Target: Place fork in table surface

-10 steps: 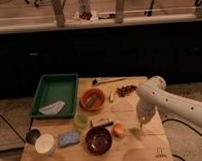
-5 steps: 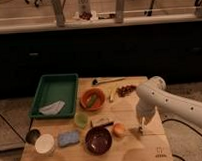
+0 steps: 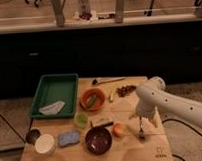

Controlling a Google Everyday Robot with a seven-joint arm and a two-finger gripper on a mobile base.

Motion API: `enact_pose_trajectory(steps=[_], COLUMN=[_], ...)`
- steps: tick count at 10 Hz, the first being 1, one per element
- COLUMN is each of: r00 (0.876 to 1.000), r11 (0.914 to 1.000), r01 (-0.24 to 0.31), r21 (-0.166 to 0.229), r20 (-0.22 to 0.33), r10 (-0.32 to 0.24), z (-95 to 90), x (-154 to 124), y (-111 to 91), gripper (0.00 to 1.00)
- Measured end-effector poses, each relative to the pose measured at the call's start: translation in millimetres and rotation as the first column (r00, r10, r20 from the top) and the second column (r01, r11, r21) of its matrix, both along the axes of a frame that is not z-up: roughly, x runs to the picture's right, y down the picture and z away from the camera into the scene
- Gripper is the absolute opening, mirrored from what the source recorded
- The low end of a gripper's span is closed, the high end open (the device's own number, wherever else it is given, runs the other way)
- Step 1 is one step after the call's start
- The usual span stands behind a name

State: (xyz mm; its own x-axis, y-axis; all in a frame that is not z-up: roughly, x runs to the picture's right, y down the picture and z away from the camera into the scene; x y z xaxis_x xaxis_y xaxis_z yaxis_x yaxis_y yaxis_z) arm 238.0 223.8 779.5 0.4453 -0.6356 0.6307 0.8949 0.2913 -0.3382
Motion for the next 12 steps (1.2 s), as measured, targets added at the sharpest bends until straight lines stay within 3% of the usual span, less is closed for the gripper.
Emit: enact_pose_trajectory(steps=[6, 12], r00=[1.0, 0.999], r11=[0.9999, 0.9997], r01=[0.006, 0.024], r21=[0.01, -0.005], r20=[0.016, 0.022], r10=[-0.006, -0.024], z=[2.0, 4.1], x=[1.2, 0.6], y=[-2.8, -4.4], gripper=[0.8, 0.8])
